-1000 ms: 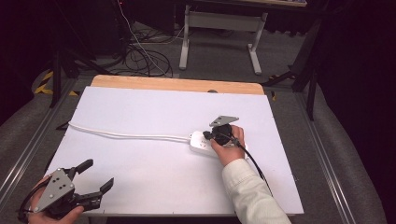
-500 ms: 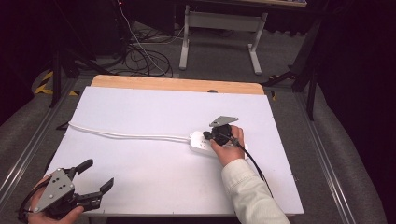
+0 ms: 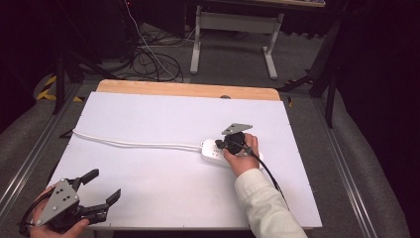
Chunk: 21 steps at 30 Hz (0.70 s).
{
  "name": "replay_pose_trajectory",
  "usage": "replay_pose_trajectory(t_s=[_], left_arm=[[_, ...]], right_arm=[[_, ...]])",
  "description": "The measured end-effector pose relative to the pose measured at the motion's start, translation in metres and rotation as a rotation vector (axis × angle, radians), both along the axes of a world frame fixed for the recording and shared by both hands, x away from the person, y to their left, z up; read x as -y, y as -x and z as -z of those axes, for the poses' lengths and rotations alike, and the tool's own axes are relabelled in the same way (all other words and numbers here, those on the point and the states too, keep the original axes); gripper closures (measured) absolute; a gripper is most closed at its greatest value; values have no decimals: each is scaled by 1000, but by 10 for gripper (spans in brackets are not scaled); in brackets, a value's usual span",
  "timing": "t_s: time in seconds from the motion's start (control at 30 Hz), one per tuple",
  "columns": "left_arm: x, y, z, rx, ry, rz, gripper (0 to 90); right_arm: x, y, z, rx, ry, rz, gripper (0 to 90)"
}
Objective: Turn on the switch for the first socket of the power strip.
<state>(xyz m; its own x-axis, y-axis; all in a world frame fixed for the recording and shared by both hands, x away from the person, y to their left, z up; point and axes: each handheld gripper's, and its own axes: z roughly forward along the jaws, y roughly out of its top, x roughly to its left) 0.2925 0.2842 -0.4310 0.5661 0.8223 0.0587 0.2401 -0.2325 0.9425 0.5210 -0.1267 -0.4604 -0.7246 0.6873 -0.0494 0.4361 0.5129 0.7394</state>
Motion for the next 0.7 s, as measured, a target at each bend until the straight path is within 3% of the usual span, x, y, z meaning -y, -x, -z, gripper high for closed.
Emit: replay_pose_trajectory(t_s=[0.7], left_arm=[[2, 0, 0, -8, 6, 9, 150]], right_arm=[[-2, 1, 0, -2, 18, 14, 900]])
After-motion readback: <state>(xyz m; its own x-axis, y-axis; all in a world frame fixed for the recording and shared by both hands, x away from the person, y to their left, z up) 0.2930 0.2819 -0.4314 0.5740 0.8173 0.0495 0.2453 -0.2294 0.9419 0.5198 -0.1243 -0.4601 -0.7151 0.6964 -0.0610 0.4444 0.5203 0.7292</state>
